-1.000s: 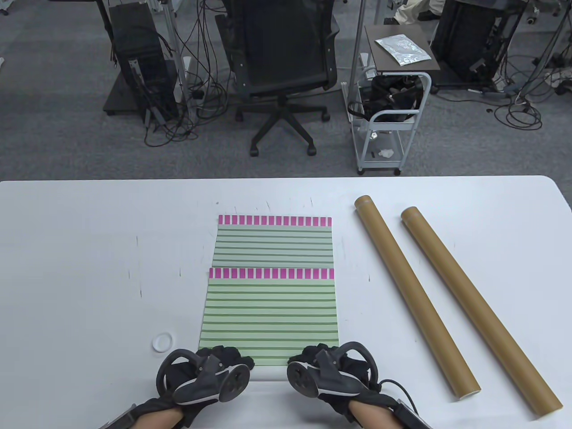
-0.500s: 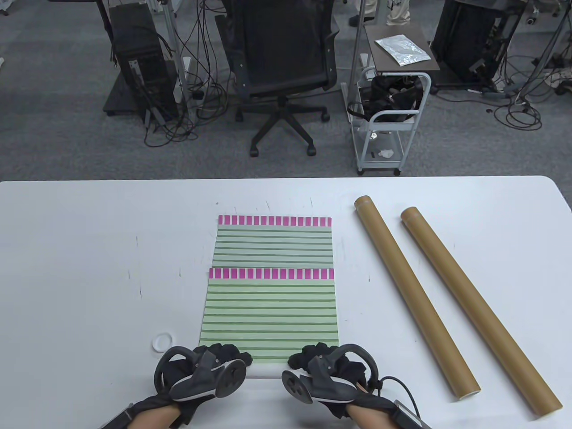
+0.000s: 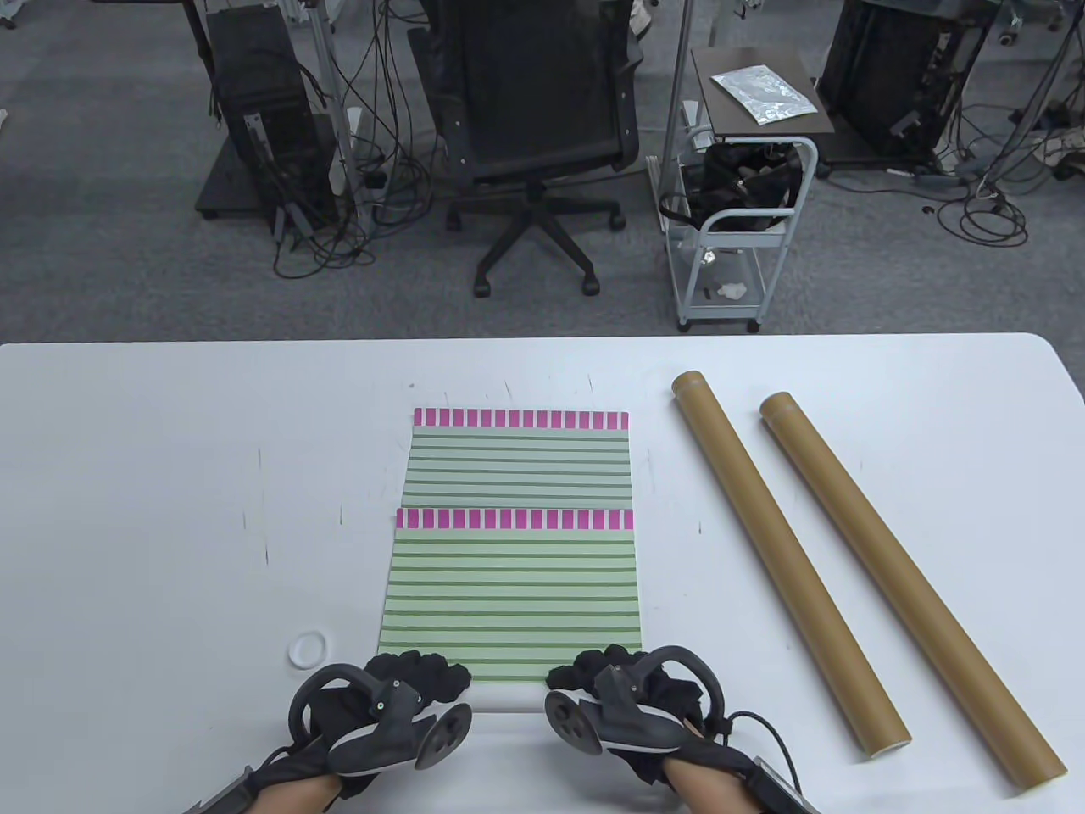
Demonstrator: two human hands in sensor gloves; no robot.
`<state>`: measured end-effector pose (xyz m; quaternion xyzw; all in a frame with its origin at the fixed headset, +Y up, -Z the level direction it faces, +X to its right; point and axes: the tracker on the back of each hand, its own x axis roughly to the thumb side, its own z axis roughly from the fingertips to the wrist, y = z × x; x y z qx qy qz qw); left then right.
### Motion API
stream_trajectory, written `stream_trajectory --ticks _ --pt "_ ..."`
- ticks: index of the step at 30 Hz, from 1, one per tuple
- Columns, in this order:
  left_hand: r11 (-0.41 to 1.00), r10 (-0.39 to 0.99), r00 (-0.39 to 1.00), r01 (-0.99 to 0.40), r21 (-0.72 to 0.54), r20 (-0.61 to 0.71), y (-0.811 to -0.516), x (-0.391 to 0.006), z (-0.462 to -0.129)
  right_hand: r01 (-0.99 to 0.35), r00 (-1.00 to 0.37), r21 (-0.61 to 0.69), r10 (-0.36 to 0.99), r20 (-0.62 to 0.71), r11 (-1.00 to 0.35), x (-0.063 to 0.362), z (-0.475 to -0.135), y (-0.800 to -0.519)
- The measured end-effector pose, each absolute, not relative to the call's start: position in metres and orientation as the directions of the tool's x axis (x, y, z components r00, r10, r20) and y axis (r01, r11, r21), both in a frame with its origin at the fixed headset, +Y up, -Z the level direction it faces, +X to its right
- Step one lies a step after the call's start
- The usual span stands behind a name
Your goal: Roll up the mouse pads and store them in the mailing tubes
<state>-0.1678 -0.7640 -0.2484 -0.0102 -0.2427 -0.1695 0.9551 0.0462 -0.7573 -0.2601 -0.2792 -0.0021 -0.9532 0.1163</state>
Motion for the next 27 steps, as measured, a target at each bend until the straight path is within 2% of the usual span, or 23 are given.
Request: stream_trajectory --ticks 5,8,14,19,24,27 --pt "0.953 -0.274 0.826 0.302 0.024 0.493 -0.762 -0.168 -0.246 0.200 -0.820 0.041 -0.144 0.553 -0.979 0.045 -0.256 -0.753" --pt "0.952 -0.279 0.832 0.307 0.021 0.480 -0.765 -0.168 -0.248 0.217 -0.824 0.023 -0.170 0.541 -0.976 0.044 -0.256 -0.753" --pt "0.966 -0.178 0.884 0.241 -0.094 0.432 -0.767 -0.170 -0.258 0.232 -0.830 -0.009 -0.203 0.520 -0.973 0.049 -0.254 -0.756" --pt "0.955 -0.243 0.873 0.291 -0.052 0.424 -0.767 -0.169 -0.257 0.223 -0.830 -0.014 -0.198 0.522 -0.975 0.045 -0.259 -0.756" --pt "0.971 -0.192 0.879 0.235 -0.046 0.436 -0.766 -0.173 -0.254 0.197 -0.851 0.000 -0.171 0.497 -0.980 0.048 -0.262 -0.759" --pt "0.957 -0.269 0.847 0.290 0.025 0.459 -0.765 -0.170 -0.250 0.175 -0.864 0.035 -0.137 0.484 -0.984 0.051 -0.267 -0.760"
